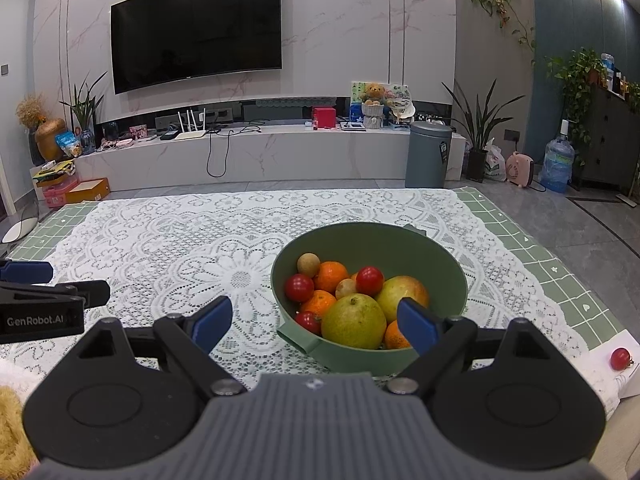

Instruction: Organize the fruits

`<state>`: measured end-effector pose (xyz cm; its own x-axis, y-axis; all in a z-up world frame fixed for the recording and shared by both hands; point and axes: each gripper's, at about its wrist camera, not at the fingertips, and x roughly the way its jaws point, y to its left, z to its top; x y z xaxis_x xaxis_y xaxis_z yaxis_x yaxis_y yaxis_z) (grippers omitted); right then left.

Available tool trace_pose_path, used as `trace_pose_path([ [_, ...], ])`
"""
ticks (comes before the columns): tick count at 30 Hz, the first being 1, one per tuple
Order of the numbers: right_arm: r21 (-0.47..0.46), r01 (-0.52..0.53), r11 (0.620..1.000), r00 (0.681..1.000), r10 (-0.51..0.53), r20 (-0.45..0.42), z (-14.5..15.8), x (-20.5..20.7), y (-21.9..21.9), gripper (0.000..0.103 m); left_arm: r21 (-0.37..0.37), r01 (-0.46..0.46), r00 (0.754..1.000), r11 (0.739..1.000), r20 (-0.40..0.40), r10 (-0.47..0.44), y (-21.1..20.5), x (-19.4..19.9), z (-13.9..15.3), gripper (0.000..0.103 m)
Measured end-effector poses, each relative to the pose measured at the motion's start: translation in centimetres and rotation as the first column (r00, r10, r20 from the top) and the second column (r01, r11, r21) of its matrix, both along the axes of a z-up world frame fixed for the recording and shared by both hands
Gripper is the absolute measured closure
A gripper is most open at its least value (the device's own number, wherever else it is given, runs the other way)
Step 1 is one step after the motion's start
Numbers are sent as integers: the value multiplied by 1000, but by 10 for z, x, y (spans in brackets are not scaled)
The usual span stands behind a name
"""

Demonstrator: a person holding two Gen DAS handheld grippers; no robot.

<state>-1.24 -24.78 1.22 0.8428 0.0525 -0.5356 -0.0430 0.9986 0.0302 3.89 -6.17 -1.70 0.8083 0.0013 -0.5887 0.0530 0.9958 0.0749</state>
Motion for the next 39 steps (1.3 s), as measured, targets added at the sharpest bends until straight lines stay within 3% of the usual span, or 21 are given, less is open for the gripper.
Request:
trace_pose_path([
  [39,3,1,1000,1000,-1,0,0,0,-1,17,5,-1,1000,1000,0,1,0,-2,4,15],
])
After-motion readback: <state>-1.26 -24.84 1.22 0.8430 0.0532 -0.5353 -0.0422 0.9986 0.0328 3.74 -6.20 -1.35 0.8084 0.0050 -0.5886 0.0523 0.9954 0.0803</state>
